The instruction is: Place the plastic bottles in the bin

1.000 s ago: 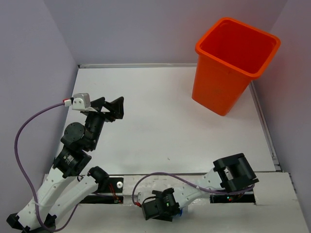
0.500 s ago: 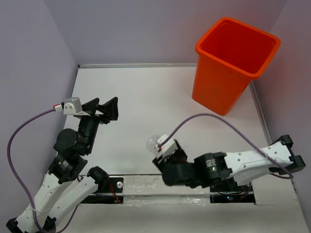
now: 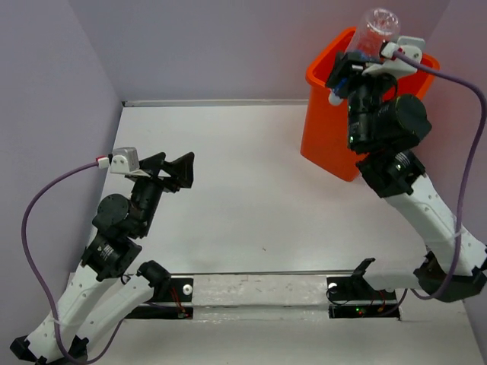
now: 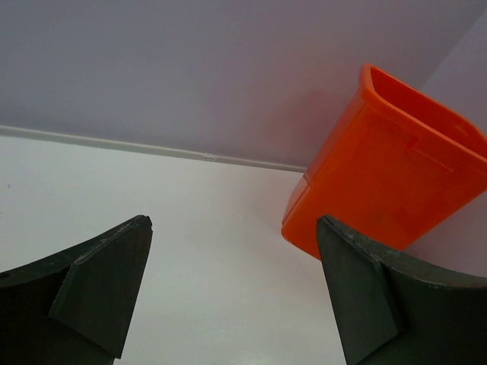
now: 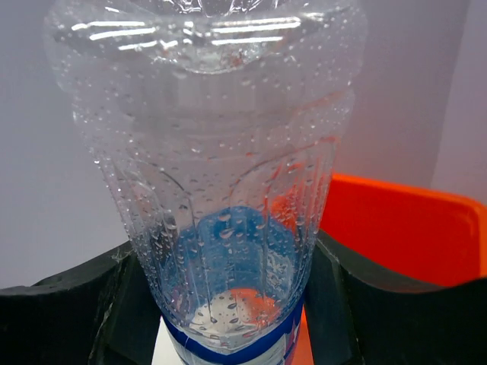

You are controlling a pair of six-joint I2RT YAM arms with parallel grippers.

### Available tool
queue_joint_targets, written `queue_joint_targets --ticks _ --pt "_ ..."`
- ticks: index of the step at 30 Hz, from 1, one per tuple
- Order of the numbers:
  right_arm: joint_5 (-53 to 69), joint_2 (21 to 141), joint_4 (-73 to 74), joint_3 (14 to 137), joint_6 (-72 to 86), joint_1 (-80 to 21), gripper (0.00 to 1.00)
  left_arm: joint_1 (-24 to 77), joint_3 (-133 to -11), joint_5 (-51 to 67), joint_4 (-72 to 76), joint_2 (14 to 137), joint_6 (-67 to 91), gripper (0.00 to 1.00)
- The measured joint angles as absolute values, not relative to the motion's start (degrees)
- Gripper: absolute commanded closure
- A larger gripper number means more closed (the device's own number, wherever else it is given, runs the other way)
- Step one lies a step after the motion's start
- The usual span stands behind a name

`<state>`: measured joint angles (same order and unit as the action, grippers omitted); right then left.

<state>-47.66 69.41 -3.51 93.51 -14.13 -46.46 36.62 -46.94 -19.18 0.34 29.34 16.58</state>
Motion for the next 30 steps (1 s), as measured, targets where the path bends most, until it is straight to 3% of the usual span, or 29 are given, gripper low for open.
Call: queue_joint_targets --ticks 4,10,13,14,15,16,25,30 --pt "-42.59 80.42 -7.29 105.65 -18.31 -35.94 0.62 36.62 -46.83 -18.17 0.25 29.89 16.80 0.01" --pt "-38.52 92.84 -8.16 113.27 -20.05 -21.54 0.62 36.62 -46.83 -17.06 0.25 30.09 17.06 0.01" --pt "-36.93 96.42 -8.10 113.16 -19.27 -16.01 0.37 36.62 -46.83 -16.60 0.23 30.48 17.06 0.01" --pt "-36.56 96.79 -8.16 112.42 -18.85 -14.74 0.25 36.62 -46.83 -16.53 0.23 30.55 17.06 0.01" --pt "-36.16 96.86 -8.05 111.35 -18.33 -13.74 0.05 36.62 -46.83 -16.47 0.21 30.63 17.06 0.01" --pt "-35.70 96.82 -7.97 110.19 -18.09 -13.06 0.00 36.62 -46.83 -16.45 0.21 30.63 17.04 0.01" --pt "-31.81 90.08 -5.87 100.36 -12.75 -13.37 0.00 36.62 -46.83 -16.25 0.23 30.70 17.02 0.01" --pt "-23.68 76.51 -2.42 94.91 -4.56 -13.82 0.00 36.60 -46.81 -16.58 0.25 31.42 16.91 0.01"
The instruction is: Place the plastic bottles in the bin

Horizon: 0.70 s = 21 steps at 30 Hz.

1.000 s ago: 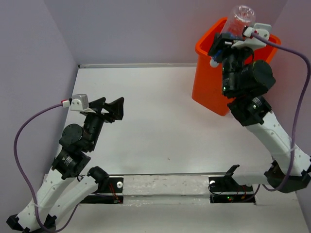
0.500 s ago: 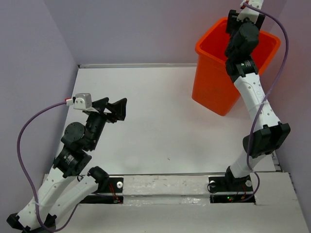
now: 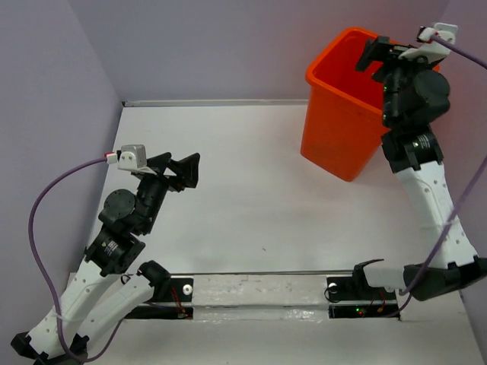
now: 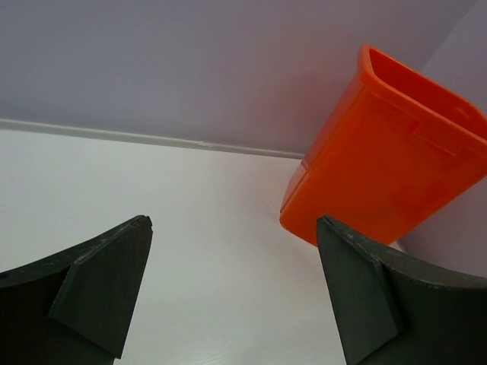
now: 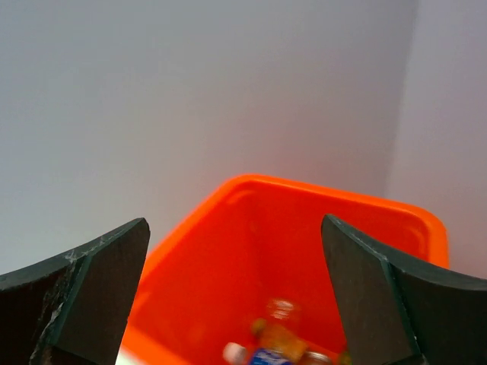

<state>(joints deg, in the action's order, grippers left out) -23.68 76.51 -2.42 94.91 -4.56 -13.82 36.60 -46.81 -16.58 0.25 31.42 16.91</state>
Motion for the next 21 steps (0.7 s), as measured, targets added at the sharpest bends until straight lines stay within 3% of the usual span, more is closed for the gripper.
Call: queue_joint_targets --ticks 5,13,16,21 --pt "-6.85 61.63 -2.76 88.01 8.80 -14.74 0.00 36.45 -46.26 -18.59 0.19 31.92 16.47 0.01" --pt "24.97 44.38 -15.22 49.50 29.50 -14.76 0.00 36.25 -44.29 -21.39 0.67 32.01 16.10 0.01" --pt "31.66 42.63 -14.79 33.28 33.76 -15.05 0.00 36.25 -43.40 -21.39 0.71 32.12 17.12 0.01" --pt "33.69 32.69 -12.23 19.49 36.34 -15.07 0.00 36.25 -42.65 -21.19 0.78 32.56 19.55 0.01"
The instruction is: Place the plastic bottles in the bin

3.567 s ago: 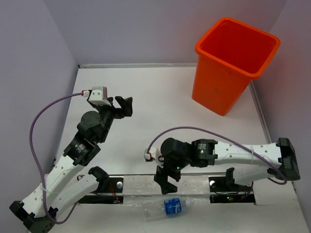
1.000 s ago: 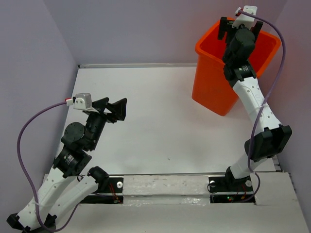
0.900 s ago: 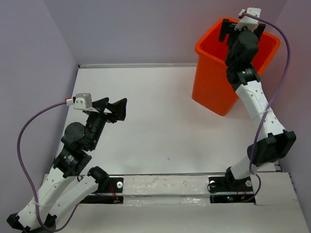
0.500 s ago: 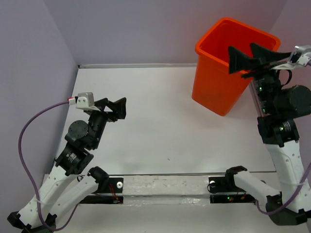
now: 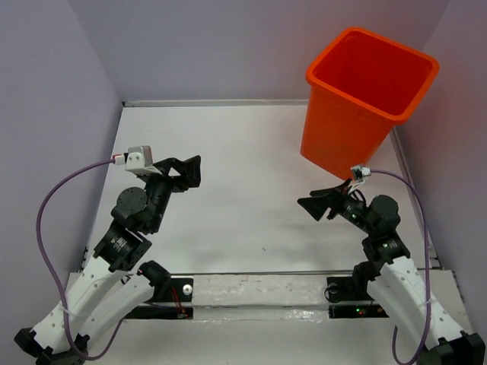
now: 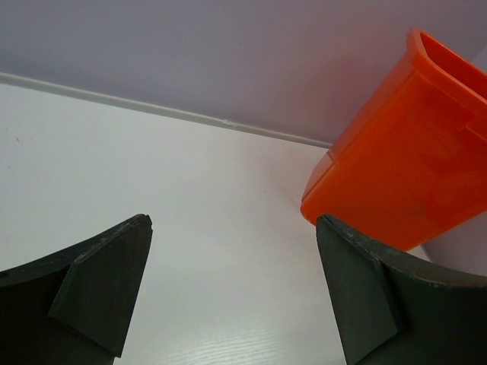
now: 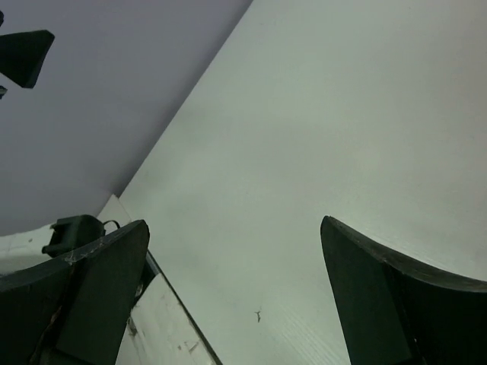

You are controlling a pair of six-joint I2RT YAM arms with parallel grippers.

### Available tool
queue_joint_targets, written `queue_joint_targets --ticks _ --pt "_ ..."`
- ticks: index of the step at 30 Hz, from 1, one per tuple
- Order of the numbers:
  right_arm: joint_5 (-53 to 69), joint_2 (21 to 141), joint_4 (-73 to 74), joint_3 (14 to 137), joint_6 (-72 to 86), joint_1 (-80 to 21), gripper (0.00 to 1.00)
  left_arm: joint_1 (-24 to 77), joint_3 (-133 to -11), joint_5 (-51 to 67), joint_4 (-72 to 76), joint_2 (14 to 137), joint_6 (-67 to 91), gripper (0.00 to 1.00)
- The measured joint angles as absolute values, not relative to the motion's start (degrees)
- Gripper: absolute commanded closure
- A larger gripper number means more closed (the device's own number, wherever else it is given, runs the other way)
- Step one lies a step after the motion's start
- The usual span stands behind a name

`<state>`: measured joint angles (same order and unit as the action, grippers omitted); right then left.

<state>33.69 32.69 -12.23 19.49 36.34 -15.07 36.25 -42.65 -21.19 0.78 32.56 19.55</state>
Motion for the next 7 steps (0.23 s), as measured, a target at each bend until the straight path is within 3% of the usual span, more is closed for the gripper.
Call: queue_joint_targets --ticks 7 --pt "32.77 23.66 -12.27 15.92 36.73 -15.07 0.00 36.25 -40.47 -20.56 0.64 30.35 22.46 0.01"
